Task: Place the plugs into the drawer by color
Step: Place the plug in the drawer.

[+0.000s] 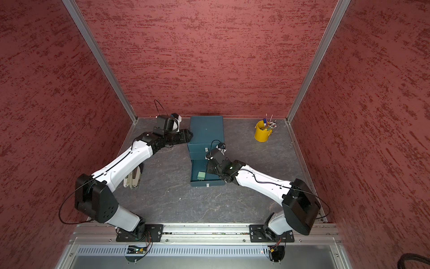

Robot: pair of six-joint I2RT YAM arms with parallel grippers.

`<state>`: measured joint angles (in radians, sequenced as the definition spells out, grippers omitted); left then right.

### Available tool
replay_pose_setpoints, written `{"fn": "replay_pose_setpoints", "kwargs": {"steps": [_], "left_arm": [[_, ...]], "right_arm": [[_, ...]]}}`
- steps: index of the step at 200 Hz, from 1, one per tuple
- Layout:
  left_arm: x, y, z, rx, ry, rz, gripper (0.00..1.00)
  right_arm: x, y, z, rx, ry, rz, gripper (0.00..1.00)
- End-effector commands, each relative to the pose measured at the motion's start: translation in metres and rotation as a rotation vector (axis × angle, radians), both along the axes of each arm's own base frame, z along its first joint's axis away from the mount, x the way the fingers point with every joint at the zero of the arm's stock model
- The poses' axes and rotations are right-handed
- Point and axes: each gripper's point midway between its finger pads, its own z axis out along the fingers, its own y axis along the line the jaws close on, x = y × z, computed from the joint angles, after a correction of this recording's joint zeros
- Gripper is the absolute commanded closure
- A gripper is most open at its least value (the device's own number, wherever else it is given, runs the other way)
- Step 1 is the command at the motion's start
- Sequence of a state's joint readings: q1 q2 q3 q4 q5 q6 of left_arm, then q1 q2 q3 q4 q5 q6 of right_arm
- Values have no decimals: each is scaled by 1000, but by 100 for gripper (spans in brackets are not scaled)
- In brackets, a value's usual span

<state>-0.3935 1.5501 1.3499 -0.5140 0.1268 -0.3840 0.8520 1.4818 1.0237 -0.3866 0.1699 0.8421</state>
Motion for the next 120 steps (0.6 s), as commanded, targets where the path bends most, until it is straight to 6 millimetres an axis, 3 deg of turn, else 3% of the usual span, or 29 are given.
{"fn": "replay_pose_setpoints", "kwargs": {"steps": [1, 120], "left_arm": [[-10, 10, -18, 51, 57, -1, 38], [-12, 11, -18, 54, 58, -5, 39]], "right_arm": [[4, 4, 0, 15, -21, -13, 88], [9, 5, -11, 11, -49, -17, 87]]}}
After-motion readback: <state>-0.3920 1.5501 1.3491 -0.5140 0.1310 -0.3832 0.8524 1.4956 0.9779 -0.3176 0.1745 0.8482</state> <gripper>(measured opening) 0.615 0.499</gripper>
